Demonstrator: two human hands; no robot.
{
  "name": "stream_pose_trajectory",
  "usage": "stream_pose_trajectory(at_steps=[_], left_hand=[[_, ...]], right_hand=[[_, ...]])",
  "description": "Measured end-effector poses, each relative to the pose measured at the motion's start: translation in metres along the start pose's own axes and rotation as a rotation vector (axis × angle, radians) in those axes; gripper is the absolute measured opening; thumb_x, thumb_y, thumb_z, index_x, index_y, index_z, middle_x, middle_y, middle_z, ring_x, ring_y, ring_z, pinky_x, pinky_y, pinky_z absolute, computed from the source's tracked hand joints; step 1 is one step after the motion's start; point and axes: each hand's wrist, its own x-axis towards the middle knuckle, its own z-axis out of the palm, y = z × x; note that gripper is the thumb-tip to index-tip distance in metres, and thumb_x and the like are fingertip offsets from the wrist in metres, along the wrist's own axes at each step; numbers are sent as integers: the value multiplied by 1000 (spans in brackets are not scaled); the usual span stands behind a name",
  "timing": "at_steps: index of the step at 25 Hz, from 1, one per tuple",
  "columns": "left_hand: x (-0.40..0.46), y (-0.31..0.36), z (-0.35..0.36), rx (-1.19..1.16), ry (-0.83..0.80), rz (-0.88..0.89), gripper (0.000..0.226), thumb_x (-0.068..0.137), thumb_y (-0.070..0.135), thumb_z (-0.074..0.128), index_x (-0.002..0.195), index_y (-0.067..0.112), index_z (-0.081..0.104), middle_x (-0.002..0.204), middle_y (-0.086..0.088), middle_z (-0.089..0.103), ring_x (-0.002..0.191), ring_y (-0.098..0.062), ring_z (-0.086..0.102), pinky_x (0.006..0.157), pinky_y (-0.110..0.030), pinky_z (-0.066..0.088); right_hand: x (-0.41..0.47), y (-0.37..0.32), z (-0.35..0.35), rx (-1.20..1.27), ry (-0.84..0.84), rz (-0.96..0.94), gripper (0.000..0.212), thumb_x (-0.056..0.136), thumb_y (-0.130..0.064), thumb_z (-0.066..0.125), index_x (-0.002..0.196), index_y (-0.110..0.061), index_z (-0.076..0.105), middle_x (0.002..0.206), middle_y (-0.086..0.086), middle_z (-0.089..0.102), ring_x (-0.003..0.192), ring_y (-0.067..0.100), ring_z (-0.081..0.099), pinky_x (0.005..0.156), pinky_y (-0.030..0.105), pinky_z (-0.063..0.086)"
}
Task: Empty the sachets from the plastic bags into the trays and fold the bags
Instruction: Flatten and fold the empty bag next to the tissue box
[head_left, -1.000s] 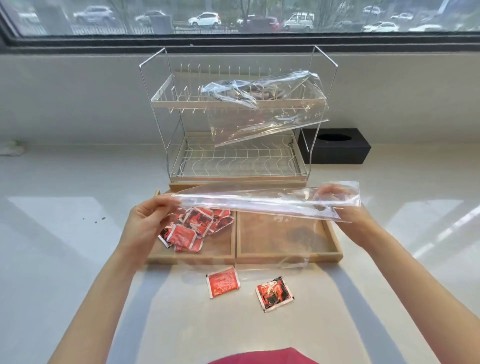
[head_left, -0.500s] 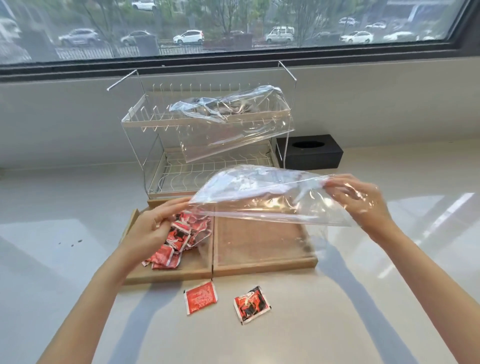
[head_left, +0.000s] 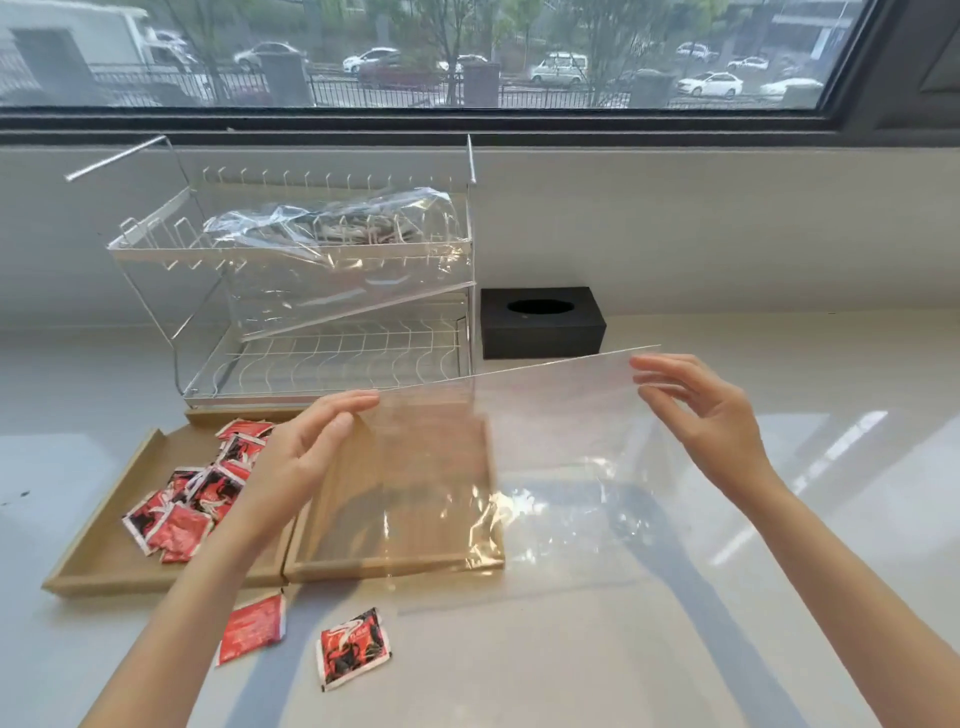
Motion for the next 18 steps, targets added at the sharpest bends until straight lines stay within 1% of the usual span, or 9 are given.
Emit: stream_pose_trajectory(at_steps=[2, 4, 7, 10, 14, 16, 18], left_hand=[[9, 9, 24, -5, 59, 15, 28, 90, 4, 46, 103, 25, 59, 113, 6, 60, 98, 19, 50, 85, 1, 35], [21, 16, 47, 4, 77, 37, 31, 87, 0, 50, 102, 25, 57, 114, 0, 57, 93, 15, 54, 86, -3, 39], [39, 21, 76, 29, 86, 49, 37, 85, -5, 51, 100, 28, 54, 114, -1, 52, 85, 13, 56, 81, -4, 42], [59, 21, 103, 67, 107, 42, 35, 85, -7, 50, 103, 23, 55, 113, -1, 51, 82, 14, 55, 76, -2, 41], [89, 14, 137, 131, 106, 14, 32, 84, -4, 51, 109, 16, 58, 115, 1, 49, 85, -1, 55, 74, 0, 39], [104, 7, 155, 169, 98, -17, 32, 84, -5, 49, 111, 11, 59, 116, 1, 48, 84, -3, 53, 71, -1, 39], [120, -2, 170, 193, 76, -61, 34, 84, -6, 47, 114, 8, 57, 119, -2, 47, 85, -8, 52, 70, -5, 39]], right_hand=[[6, 9, -16, -10, -10, 2, 40, 84, 0, 58, 102, -36, 61, 106, -18, 60, 89, 3, 62, 85, 12, 47], [13, 19, -31, -6, -1, 12, 43, 84, 1, 58, 103, -38, 60, 106, -19, 57, 85, 1, 61, 81, 11, 47], [26, 36, -50, -17, 7, 44, 47, 85, 0, 57, 101, -44, 59, 105, -21, 56, 81, -4, 58, 76, 7, 47], [40, 61, -68, -16, -17, 131, 46, 85, -2, 58, 98, -46, 59, 104, -22, 58, 80, -4, 57, 74, 9, 49], [56, 99, -80, -15, -62, 273, 40, 84, -2, 58, 92, -41, 61, 107, -12, 63, 77, 1, 58, 70, 13, 51], [64, 119, -81, -15, -66, 360, 37, 84, -3, 58, 90, -39, 61, 103, -12, 64, 75, 4, 58, 74, 19, 50], [76, 140, -79, -2, -61, 450, 32, 84, -4, 58, 94, -34, 64, 99, -14, 63, 74, 6, 56, 76, 22, 49]])
